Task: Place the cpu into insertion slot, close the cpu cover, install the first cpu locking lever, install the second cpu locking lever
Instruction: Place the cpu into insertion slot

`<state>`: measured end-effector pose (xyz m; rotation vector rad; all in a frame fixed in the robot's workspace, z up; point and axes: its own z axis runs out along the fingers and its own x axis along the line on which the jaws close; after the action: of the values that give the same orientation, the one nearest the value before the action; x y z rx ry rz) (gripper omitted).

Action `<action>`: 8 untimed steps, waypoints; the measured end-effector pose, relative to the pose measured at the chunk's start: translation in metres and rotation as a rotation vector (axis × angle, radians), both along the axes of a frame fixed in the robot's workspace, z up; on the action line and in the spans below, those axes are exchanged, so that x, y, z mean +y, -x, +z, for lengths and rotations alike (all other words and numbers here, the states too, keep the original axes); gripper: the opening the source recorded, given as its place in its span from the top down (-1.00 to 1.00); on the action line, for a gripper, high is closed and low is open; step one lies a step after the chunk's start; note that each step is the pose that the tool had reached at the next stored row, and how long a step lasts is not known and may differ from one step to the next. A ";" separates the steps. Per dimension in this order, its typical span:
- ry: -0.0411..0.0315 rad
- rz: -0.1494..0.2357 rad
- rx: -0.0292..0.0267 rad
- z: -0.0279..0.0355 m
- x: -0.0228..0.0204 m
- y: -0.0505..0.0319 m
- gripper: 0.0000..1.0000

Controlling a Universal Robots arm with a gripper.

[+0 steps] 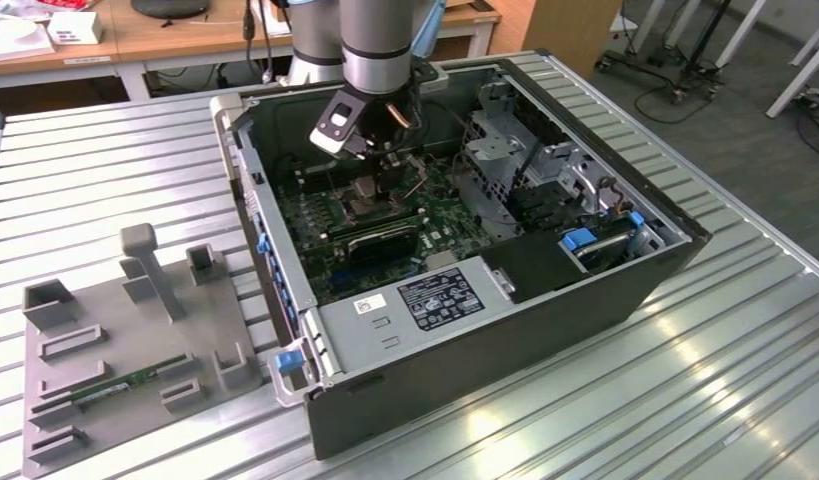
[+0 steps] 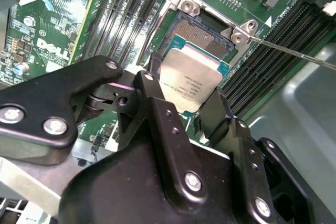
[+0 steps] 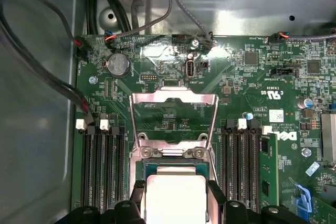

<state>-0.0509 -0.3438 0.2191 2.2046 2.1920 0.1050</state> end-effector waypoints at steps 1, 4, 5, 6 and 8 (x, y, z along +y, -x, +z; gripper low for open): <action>0.0001 0.004 0.0000 -0.0006 0.0000 0.0003 -0.08; 0.0001 0.012 0.0001 -0.0028 0.0000 0.0017 -0.08; 0.0001 0.013 0.0000 -0.0038 0.0000 0.0023 -0.08; 0.0001 0.014 0.0001 -0.0047 0.0000 0.0028 -0.08; 0.0001 0.015 0.0003 -0.0068 0.0000 0.0033 -0.08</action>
<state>-0.0542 -0.3439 0.2123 2.1885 2.2090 0.1049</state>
